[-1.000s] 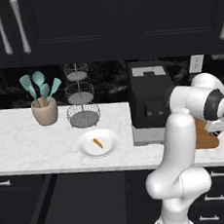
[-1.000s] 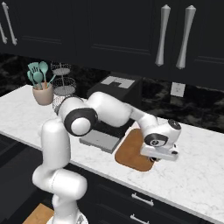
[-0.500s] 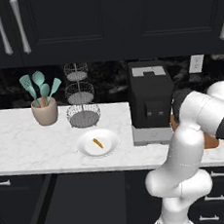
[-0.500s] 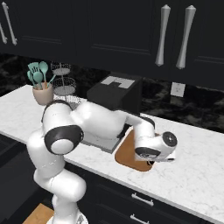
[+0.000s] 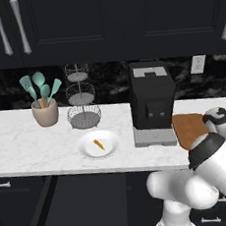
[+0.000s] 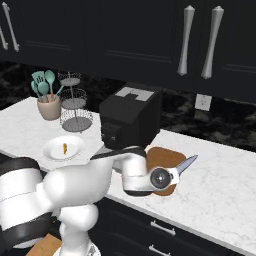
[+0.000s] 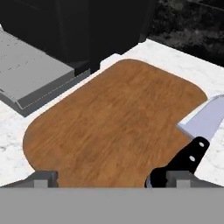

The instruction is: Pick up the knife from the drawer and place it on the cutting board. Then place the meat from the plate to the cutting board.

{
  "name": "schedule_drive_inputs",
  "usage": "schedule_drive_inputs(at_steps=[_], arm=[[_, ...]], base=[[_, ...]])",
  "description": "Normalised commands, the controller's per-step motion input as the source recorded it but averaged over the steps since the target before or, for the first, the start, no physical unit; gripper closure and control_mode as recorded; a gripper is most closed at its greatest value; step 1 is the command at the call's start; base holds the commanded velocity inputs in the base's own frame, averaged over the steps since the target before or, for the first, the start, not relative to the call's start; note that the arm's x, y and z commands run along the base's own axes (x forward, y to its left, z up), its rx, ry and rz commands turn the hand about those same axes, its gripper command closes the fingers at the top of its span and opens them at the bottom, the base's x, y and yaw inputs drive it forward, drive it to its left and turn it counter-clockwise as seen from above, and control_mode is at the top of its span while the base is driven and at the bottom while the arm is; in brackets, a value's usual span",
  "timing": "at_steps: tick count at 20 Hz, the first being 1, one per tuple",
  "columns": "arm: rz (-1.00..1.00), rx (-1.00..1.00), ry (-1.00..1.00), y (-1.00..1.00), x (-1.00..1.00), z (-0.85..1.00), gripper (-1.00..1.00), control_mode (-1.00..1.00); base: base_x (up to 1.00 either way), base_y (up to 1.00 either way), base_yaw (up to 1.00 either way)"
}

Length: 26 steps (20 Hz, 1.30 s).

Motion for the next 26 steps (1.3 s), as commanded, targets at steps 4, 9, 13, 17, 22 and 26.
schedule_drive_inputs(at_steps=[4, 9, 13, 17, 22, 26], arm=[[0.07, -0.13, -0.12, 0.27, 0.01, 0.8, -1.0, -1.0], [0.09, -0.1, -0.04, 0.03, -0.01, 0.96, -1.0, -1.0], [0.04, -0.1, 0.0, -0.02, -0.42, 0.88, -1.0, -1.0], [0.0, -0.12, 0.12, -0.08, -0.71, 0.43, -1.0, -1.0], [0.01, -0.11, 0.27, 0.16, -0.33, 0.2, -1.0, -1.0], [0.0, -0.02, 0.16, 0.53, -0.02, 0.17, -1.0, -1.0]], base=[[0.0, 0.0, 0.0], [0.0, 0.0, 0.0], [0.0, 0.0, 0.0], [0.0, 0.0, 0.0], [0.0, 0.0, 0.0], [0.0, 0.0, 0.0]])
